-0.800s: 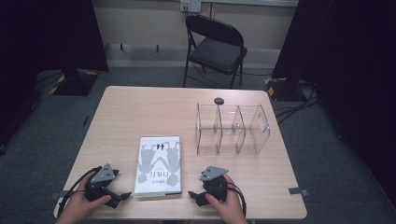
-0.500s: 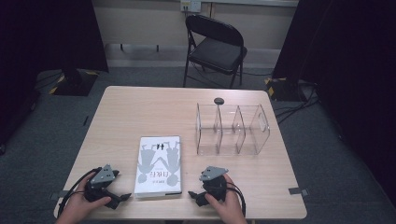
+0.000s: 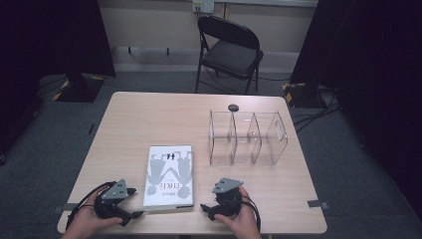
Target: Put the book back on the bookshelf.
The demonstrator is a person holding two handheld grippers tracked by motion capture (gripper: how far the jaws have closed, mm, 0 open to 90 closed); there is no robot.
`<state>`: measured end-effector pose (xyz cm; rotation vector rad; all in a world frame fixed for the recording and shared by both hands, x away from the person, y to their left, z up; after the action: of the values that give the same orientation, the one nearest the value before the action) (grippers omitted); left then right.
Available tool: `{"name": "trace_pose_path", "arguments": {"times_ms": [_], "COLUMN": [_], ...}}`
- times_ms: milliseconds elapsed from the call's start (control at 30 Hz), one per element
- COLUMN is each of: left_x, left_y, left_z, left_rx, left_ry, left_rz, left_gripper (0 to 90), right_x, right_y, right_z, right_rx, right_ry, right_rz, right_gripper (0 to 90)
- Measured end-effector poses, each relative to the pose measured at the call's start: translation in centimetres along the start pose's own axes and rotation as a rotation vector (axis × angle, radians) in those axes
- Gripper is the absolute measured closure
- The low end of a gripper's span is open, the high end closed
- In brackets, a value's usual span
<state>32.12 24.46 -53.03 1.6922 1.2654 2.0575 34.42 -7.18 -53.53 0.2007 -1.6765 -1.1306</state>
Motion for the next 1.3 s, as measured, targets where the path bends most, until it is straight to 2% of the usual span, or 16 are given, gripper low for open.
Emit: {"name": "trace_pose_path", "arguments": {"times_ms": [33, 233, 400, 467, 600, 833, 933, 1133, 1300], "left_x": [-0.1, -0.5, -1.1, -1.2, -1.3, -1.5, -1.5, -1.3, -1.4], "left_y": [0.1, 0.7, 1.4, 1.6, 1.8, 2.1, 2.2, 2.3, 2.5], "left_z": [-0.1, -0.7, -0.9, -1.0, -1.1, -1.4, -1.4, -1.4, -1.5], "left_rx": [0.007, -0.02, -0.026, -0.043, -0.05, -0.043, -0.044, -0.005, -0.015], "left_ry": [0.0, -0.019, -0.013, -0.002, 0.018, 0.02, 0.032, 0.03, 0.049], "left_rz": [-0.004, 0.007, 0.002, -0.009, -0.017, -0.026, -0.015, -0.022, -0.018], "left_gripper": [16.4, 19.9, 22.7, 26.5, 29.8, 38.6, 39.0, 41.9, 41.9], "right_x": [0.0, 0.0, 0.1, 0.0, -0.3, -0.6, -0.8, -0.9, -1.1], "right_y": [0.0, 0.0, -0.1, 0.0, 0.3, 0.5, 0.7, 0.8, 1.0], "right_z": [0.0, 0.2, 0.6, 0.8, 1.2, 1.7, 2.0, 2.3, 2.6], "right_rx": [-0.002, 0.007, 0.015, 0.024, 0.029, 0.053, 0.061, 0.076, 0.082], "right_ry": [-0.002, 0.002, 0.011, 0.022, 0.033, 0.059, 0.069, 0.083, 0.093], "right_rz": [0.0, -0.002, -0.004, -0.007, -0.002, -0.004, -0.005, -0.005, -0.005], "right_gripper": [12.5, 12.7, 13.1, 13.2, 13.2, 13.4, 13.3, 13.3, 13.2]}}
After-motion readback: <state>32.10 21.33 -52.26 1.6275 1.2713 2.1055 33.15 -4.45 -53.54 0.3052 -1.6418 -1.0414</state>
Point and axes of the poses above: each handheld gripper's, and its own axes: x roughly backward along the jaws, y roughly out of its top, z roughly to its left, the point moved 5 cm from there along -x, roughly forward along the jaws, and after that the axes turned 2 degrees about -z, right-handed, at the moved point
